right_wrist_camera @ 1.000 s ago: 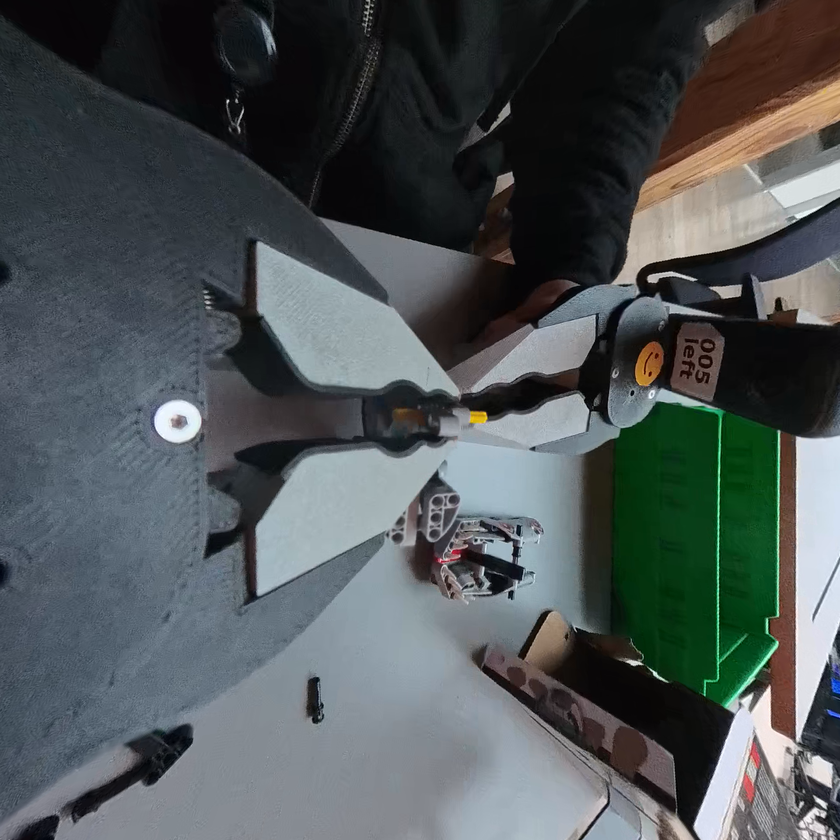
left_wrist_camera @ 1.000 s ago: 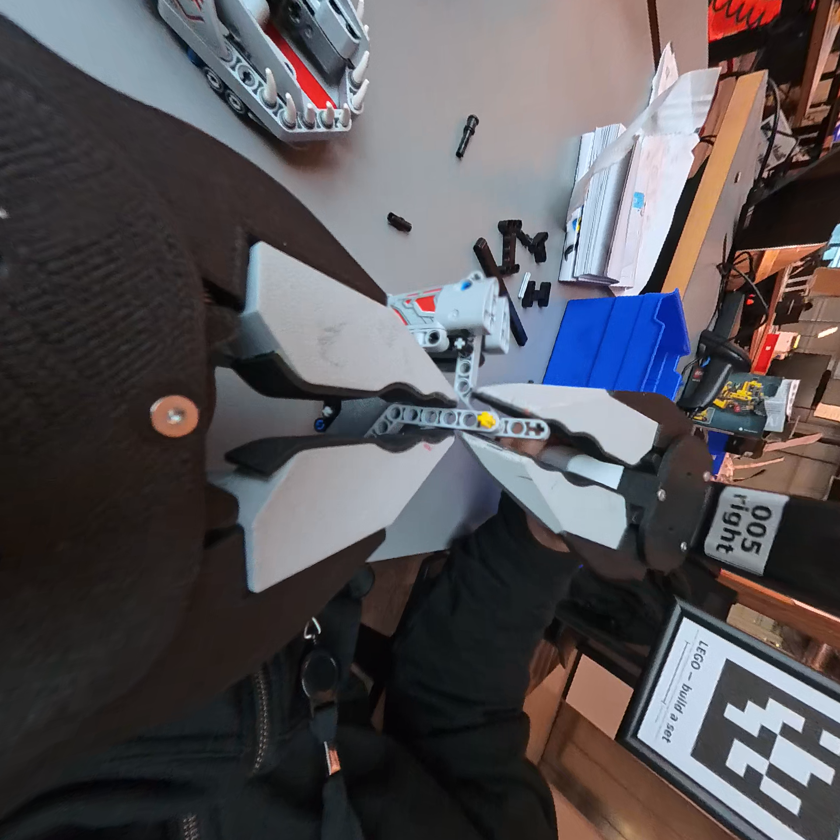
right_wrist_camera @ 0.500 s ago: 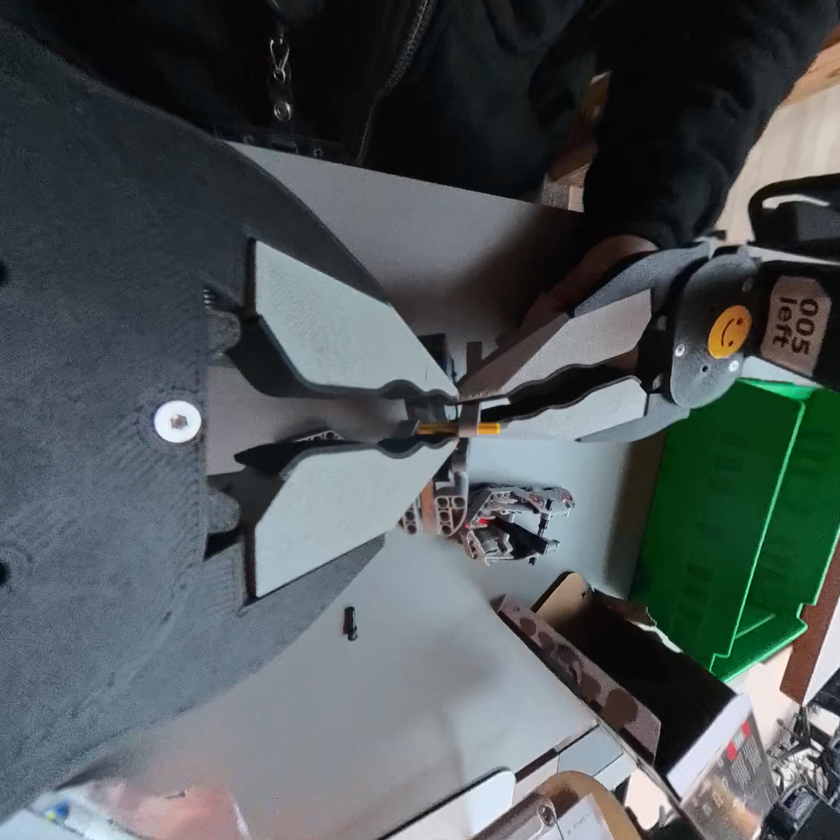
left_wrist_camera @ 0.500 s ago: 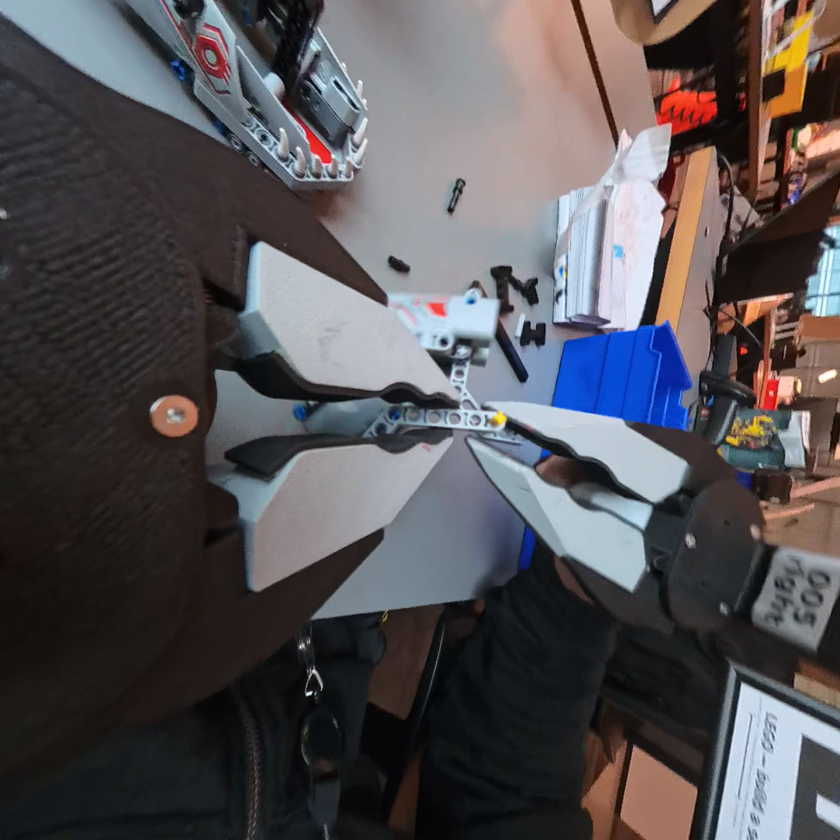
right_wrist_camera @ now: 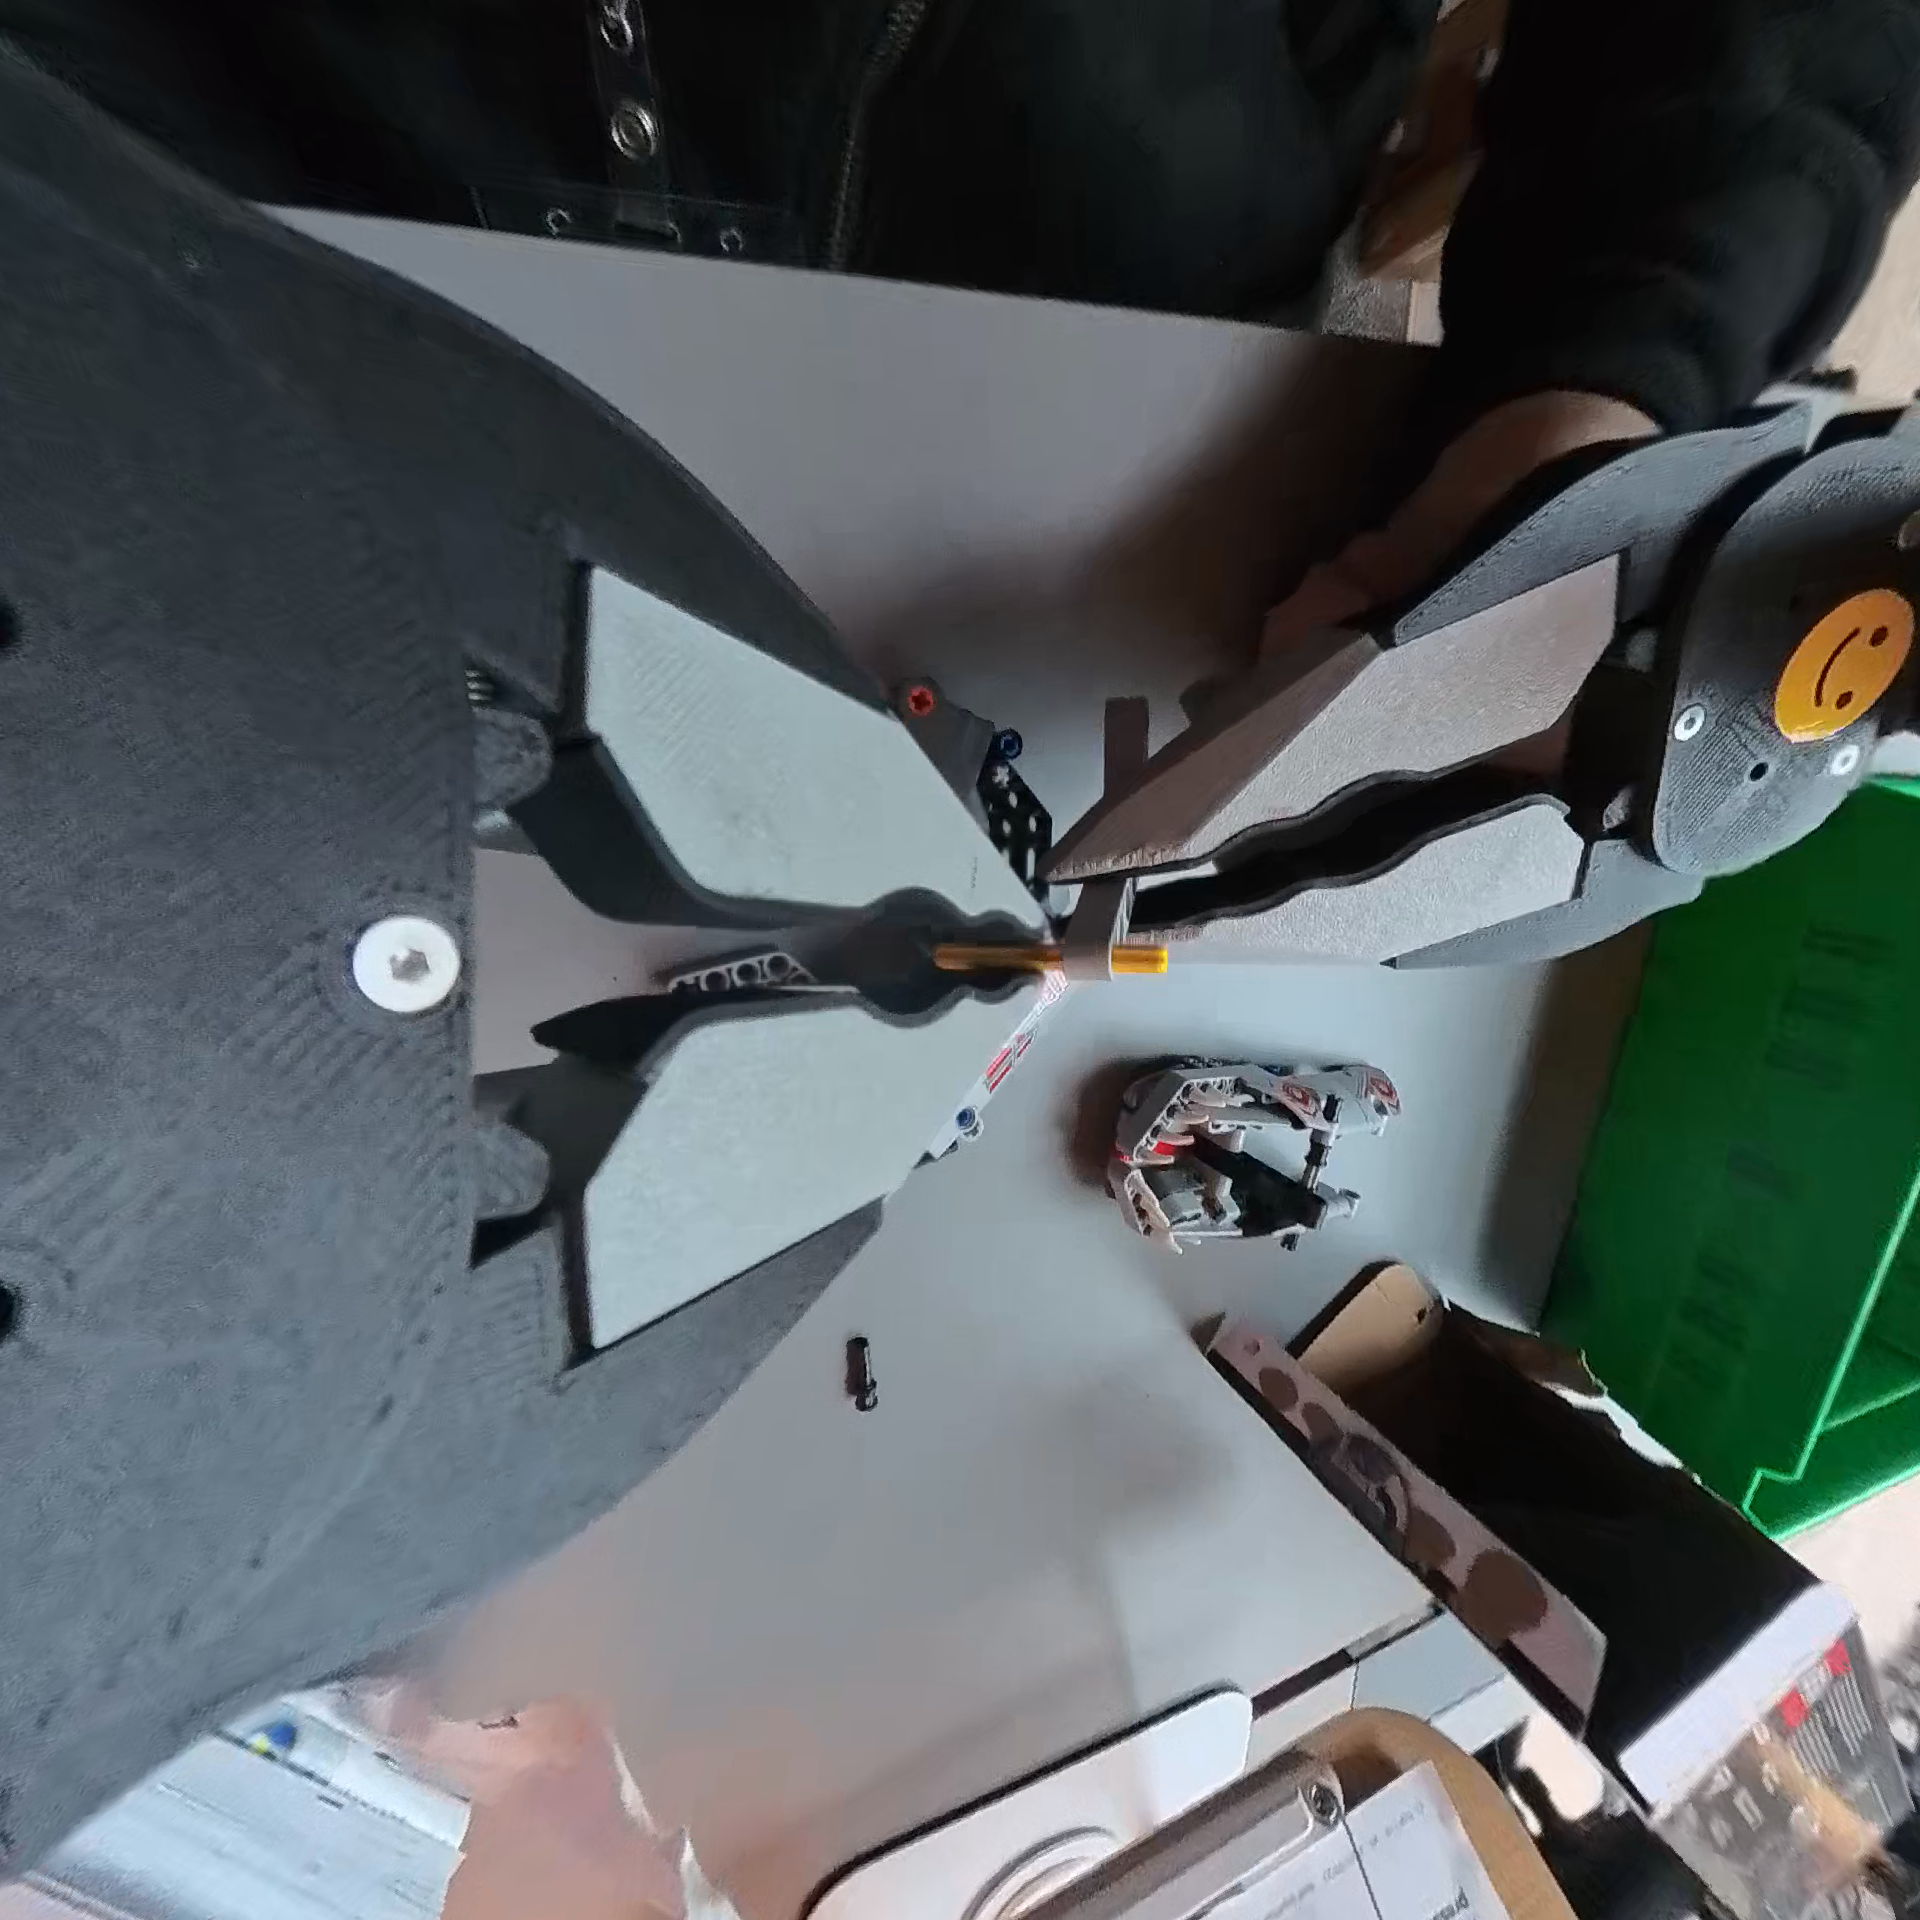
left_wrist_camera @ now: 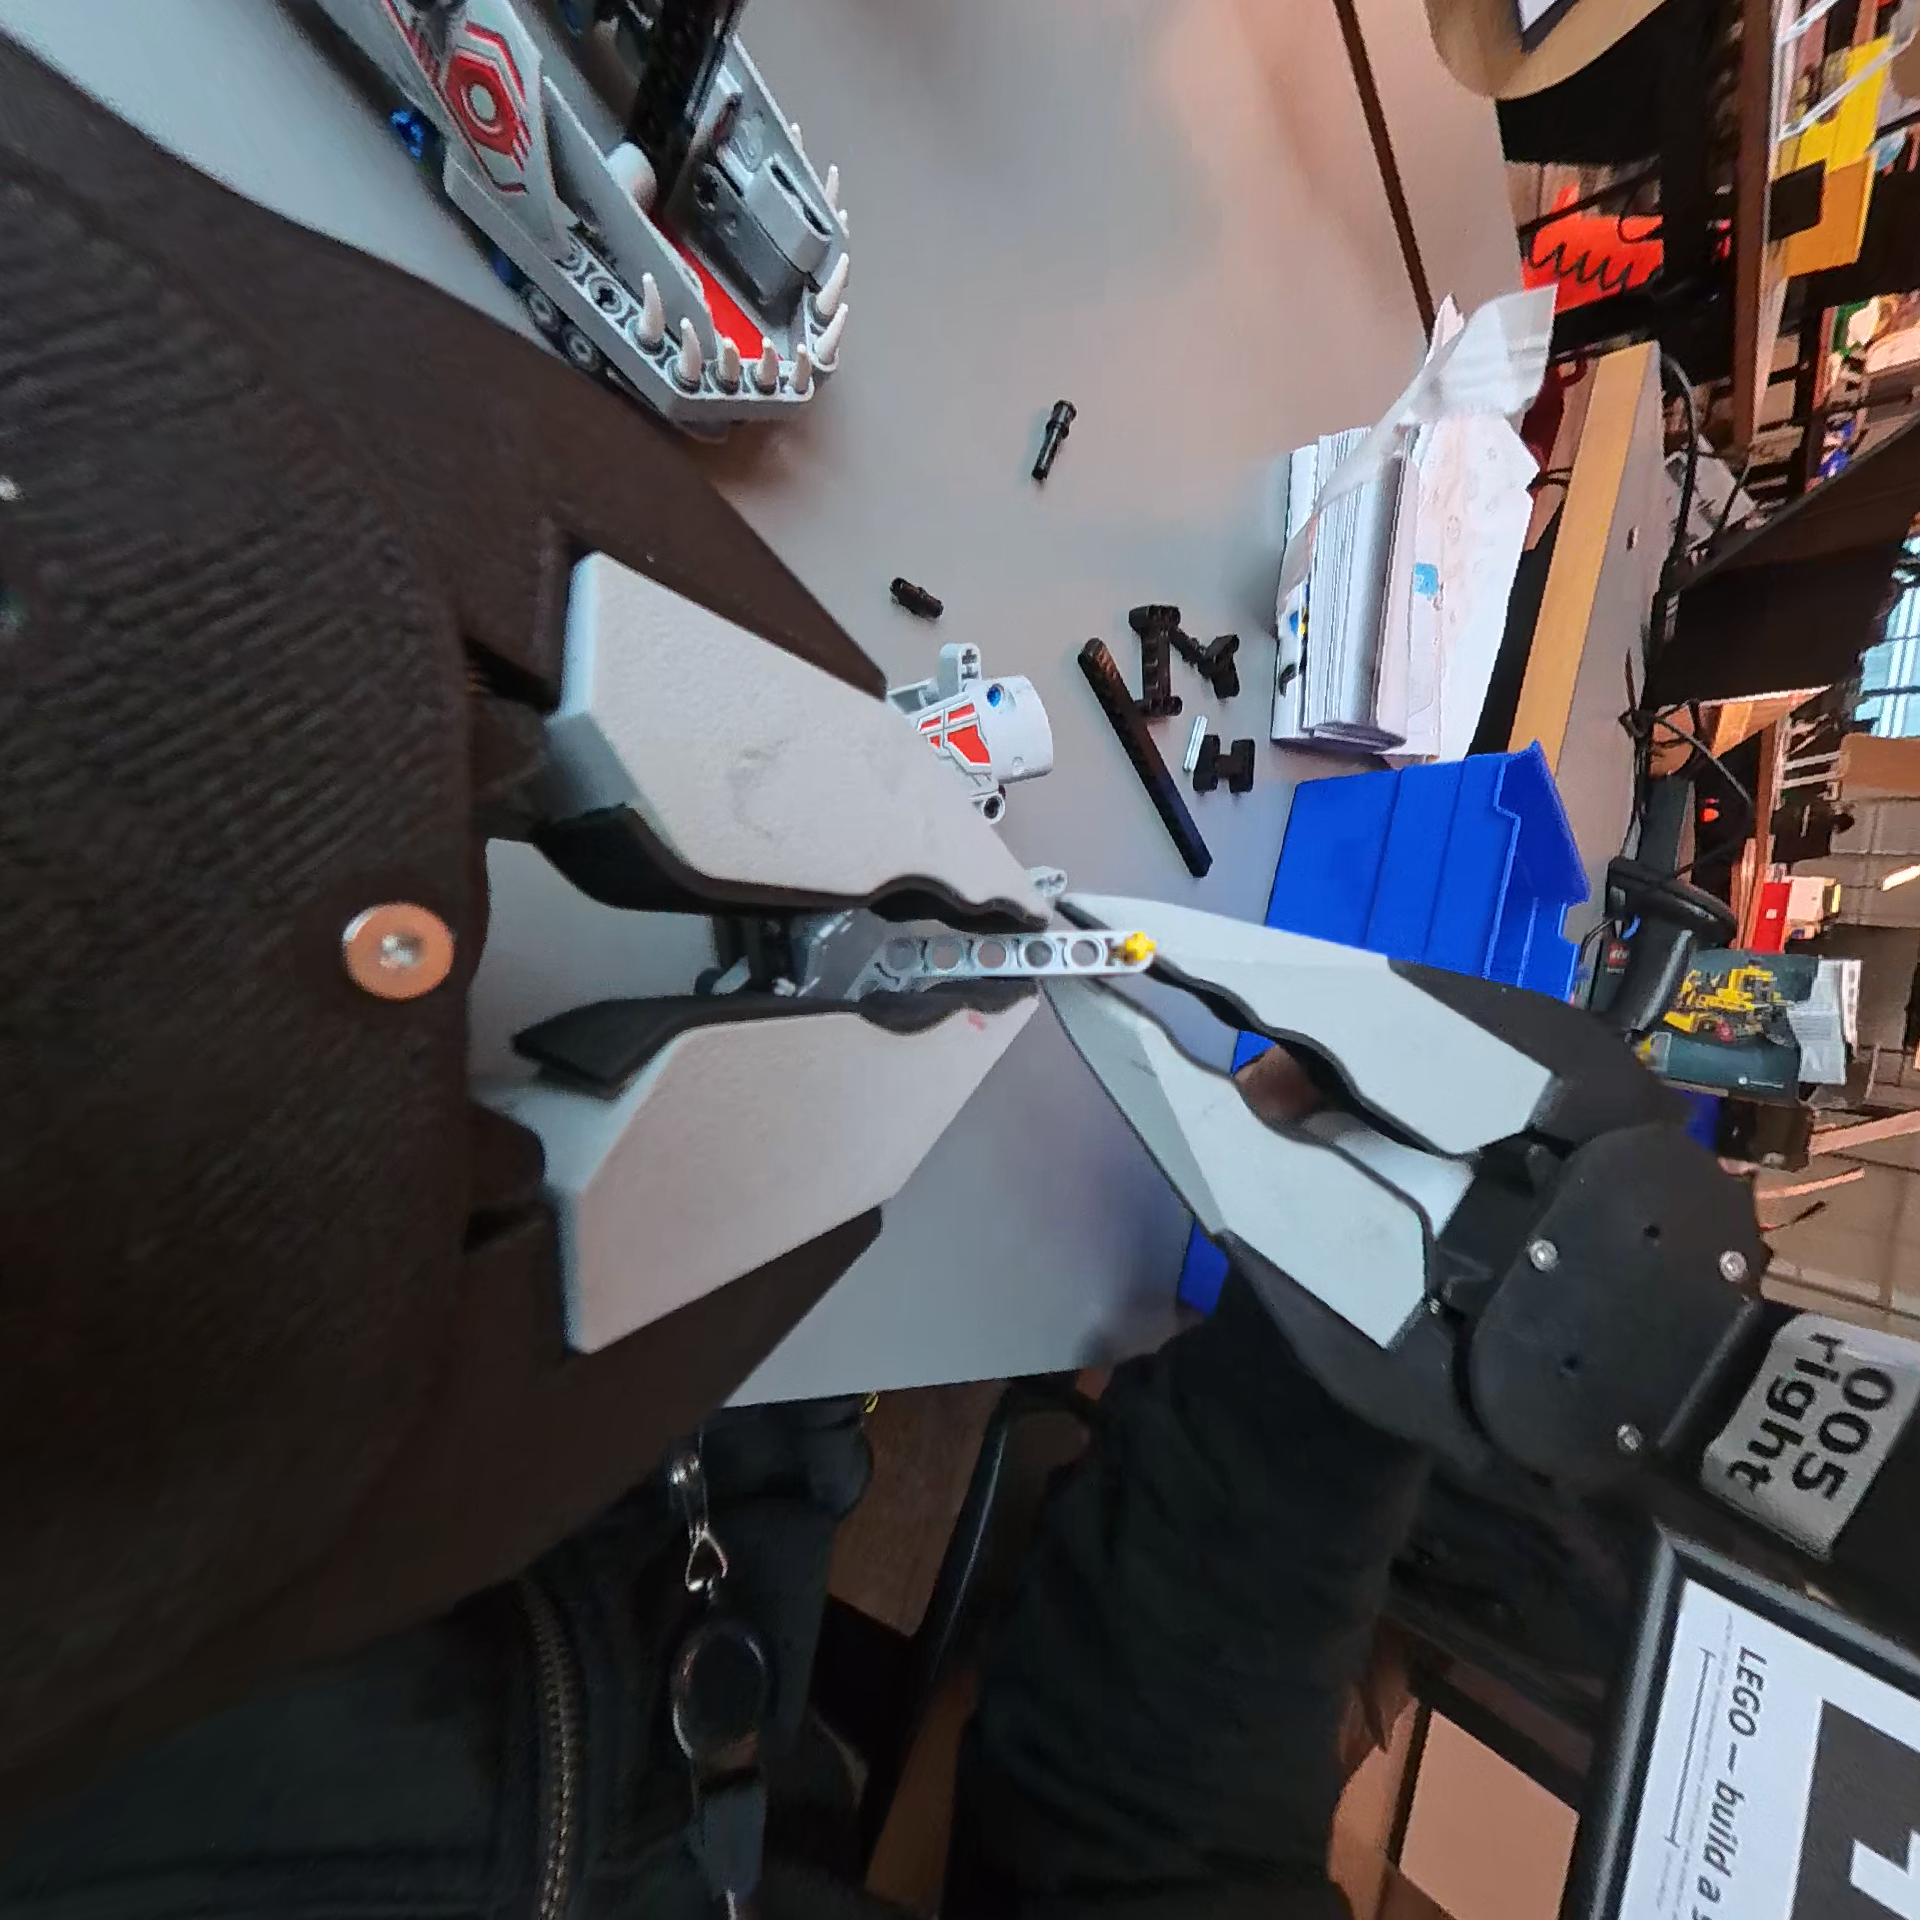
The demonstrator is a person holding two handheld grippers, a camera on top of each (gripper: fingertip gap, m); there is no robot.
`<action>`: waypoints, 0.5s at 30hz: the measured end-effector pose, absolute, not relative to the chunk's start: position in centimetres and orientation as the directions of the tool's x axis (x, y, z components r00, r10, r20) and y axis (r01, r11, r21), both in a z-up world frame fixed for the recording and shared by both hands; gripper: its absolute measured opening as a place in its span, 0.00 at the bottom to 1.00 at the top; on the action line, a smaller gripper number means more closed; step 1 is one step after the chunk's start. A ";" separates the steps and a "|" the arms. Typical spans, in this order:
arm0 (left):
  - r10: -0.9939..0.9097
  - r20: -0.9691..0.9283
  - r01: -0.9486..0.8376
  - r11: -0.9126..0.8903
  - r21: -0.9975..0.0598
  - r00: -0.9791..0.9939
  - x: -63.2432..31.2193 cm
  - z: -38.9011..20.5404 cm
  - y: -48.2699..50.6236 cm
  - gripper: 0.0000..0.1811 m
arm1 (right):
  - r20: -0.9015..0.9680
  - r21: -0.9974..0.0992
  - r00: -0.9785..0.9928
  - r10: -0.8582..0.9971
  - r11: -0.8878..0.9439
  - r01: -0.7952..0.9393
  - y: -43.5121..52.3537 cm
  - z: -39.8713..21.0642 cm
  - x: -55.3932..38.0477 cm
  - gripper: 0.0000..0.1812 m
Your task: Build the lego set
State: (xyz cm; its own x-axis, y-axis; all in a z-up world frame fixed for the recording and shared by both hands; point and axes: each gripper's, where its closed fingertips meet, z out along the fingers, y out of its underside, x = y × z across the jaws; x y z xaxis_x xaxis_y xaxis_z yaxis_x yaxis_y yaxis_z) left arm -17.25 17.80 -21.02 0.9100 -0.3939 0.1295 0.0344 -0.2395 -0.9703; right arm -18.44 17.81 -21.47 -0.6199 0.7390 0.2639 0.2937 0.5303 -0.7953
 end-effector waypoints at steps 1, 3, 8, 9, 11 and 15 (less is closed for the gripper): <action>-0.395 0.155 0.056 -0.251 -0.966 0.906 -17.3 -21.1 17.8 0.03 | 0.264 -0.800 -0.610 0.748 0.522 0.294 17.9 -21.6 -18.6 0.01; -0.409 0.236 0.133 -0.264 -0.955 0.882 -17.3 -20.8 17.7 0.03 | 0.235 -0.807 -0.600 0.765 0.497 0.317 18.0 -22.0 -18.6 0.06; -0.417 0.490 0.415 -0.262 -0.871 0.766 -18.6 -19.7 17.6 0.03 | 0.179 -0.849 -0.553 0.814 0.412 0.331 18.2 -22.1 -18.7 0.09; -0.423 0.511 0.434 -0.272 -0.859 0.748 -18.7 -19.7 17.6 0.03 | 0.183 -0.850 -0.539 0.822 0.407 0.333 18.3 -22.1 -18.8 0.09; -0.434 0.527 0.448 -0.278 -0.850 0.731 -18.6 -19.6 17.5 0.03 | 0.189 -0.854 -0.531 0.826 0.405 0.326 18.5 -21.9 -18.8 0.11; -0.516 0.630 0.476 -0.414 -0.776 0.580 -16.5 -19.9 16.6 0.03 | 0.151 -0.903 -0.604 0.782 0.358 0.238 17.2 -20.3 -17.7 0.16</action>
State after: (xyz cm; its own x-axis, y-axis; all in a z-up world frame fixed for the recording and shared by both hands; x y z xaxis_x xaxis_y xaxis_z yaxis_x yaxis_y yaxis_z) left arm -16.54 16.56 -19.88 0.5798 -0.5164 0.6302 0.4755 -0.4136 -0.7764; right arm -17.73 17.20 -20.28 -0.6041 0.7824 0.1514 0.2377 0.3582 -0.9029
